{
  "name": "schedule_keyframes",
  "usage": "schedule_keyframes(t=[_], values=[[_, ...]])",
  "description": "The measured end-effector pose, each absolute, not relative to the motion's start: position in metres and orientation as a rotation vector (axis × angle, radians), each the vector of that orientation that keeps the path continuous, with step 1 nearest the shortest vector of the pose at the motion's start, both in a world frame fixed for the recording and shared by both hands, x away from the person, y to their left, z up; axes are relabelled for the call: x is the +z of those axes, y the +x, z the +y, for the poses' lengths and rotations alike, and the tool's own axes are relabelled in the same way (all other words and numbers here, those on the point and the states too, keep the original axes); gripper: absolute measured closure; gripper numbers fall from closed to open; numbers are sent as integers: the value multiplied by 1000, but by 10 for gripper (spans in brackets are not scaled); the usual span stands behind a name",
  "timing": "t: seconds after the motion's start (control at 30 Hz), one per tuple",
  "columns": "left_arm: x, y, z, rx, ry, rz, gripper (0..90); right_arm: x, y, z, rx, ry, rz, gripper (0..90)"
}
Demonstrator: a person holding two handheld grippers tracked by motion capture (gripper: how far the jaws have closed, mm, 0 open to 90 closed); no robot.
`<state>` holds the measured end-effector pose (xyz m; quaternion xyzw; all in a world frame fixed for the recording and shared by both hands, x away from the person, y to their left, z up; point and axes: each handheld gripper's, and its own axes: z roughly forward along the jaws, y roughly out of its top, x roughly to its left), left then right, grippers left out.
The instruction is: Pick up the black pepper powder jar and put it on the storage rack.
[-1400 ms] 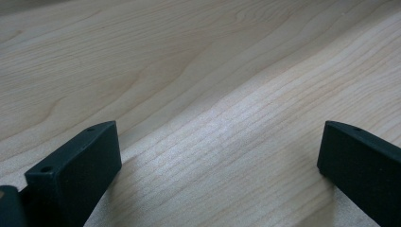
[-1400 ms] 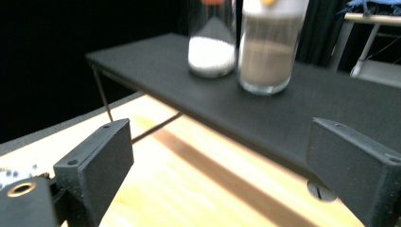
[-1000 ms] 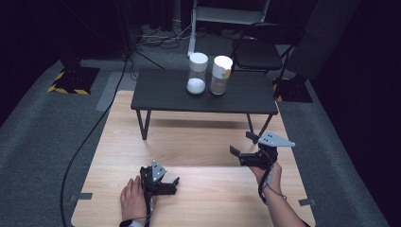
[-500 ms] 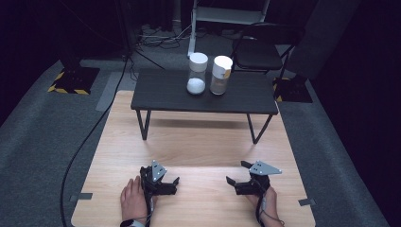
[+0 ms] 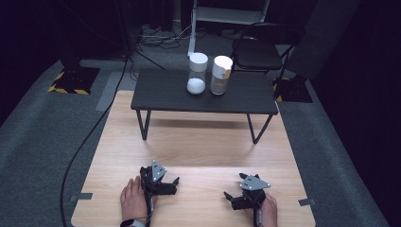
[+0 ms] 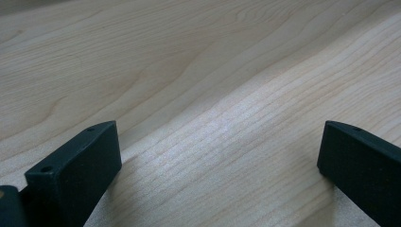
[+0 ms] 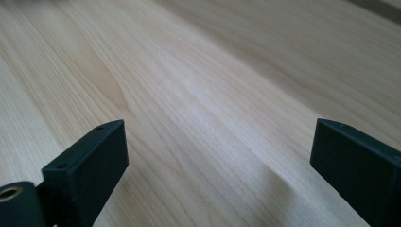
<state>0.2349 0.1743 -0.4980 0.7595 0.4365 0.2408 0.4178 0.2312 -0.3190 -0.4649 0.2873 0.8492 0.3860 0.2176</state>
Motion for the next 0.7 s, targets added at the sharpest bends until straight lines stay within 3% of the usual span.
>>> schedule_keyframes(t=[0.7], values=[[-498,235,174,605,1905,1097,0,-485,254,-336,1211,875,2345,2]])
